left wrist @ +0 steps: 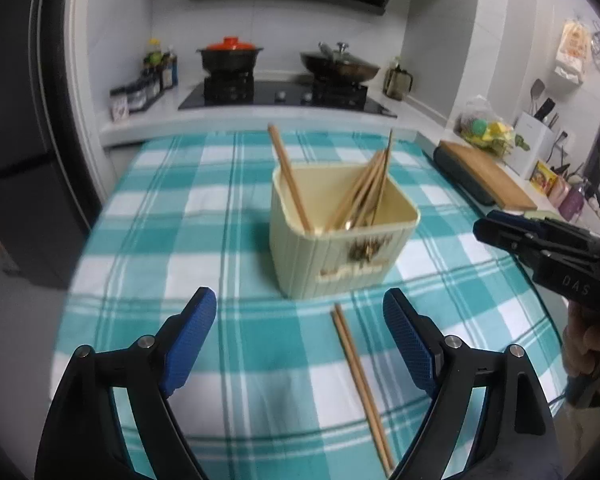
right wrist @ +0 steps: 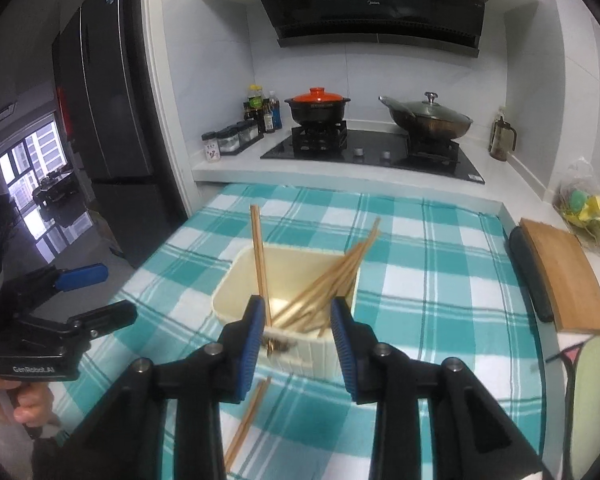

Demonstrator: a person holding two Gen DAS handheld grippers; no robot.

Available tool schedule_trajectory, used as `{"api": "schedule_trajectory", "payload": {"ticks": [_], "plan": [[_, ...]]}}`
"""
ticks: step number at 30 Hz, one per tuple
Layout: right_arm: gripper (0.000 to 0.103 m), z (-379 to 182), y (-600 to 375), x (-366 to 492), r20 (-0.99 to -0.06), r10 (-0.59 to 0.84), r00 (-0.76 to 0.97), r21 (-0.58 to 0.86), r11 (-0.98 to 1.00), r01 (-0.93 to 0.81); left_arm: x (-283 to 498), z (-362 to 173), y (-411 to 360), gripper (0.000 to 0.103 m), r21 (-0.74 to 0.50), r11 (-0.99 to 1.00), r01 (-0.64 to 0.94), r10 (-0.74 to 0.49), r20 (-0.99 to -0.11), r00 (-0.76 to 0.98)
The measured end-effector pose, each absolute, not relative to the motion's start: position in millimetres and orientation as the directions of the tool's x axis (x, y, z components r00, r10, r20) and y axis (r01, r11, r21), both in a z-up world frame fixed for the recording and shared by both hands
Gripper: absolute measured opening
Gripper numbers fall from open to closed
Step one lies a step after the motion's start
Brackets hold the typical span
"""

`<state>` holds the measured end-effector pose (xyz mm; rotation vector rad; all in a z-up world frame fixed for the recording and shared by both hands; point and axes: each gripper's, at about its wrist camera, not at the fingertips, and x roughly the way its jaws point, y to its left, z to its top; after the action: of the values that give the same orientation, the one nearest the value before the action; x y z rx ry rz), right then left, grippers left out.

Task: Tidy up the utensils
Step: 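Close the right tool on a loose chopstick while the left tool moves over the last one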

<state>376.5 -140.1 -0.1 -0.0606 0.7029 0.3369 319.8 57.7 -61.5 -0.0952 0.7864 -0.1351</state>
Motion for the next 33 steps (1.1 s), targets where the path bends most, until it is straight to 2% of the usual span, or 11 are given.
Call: {"api": "schedule_trajectory", "payload": {"ticks": [2,4,7,9,16,26,31,33], "plan": [[0.036,-44.1,-140.1,356.6,-0.685,0.286,0.670,0.085,0.945,-0.317,298.0,-98.1,61.6,0.086,-0.189,0.982,0.030,-0.160,-0.728,0.667],[0.031,-94.8,-133.8,341.7,-0.745,0.305,0.593,0.131,0.939,-0.318,281.2,-127.9,66.3,0.086,-0.240,0.970,-0.026,-0.168,-0.751,0.639],[0.016,-150.4,-117.6,323.2,-0.794,0.324,0.515,0.171,0.931,-0.322,269.1,-151.4,68.5,0.085,-0.235,0.969,-0.070,-0.148,-0.788,0.598],[0.013,-169.2,-108.3,316.5,-0.803,0.339,0.490,0.191,0.925,-0.329,261.5,-155.9,66.9,0.086,-0.209,0.975,-0.071,-0.126,-0.792,0.597],[0.010,-183.8,-92.8,318.6,-0.819,0.353,0.453,0.225,0.923,-0.313,250.1,-161.1,69.1,0.086,-0.191,0.979,-0.068,-0.110,-0.781,0.615],[0.009,-195.9,-71.7,320.9,-0.859,0.285,0.425,0.145,0.932,-0.332,247.6,-174.7,67.1,0.086,-0.158,0.983,-0.091,-0.071,-0.793,0.605],[0.007,-199.0,-68.4,312.7,-0.832,0.256,0.493,0.099,0.941,-0.323,245.6,-176.0,64.1,0.086,-0.140,0.985,-0.100,-0.049,-0.785,0.618],[0.006,-199.7,-67.5,306.4,-0.810,0.220,0.543,0.040,0.945,-0.323,244.7,-177.0,61.0,0.086,-0.140,0.986,-0.093,-0.054,-0.785,0.617]]}}
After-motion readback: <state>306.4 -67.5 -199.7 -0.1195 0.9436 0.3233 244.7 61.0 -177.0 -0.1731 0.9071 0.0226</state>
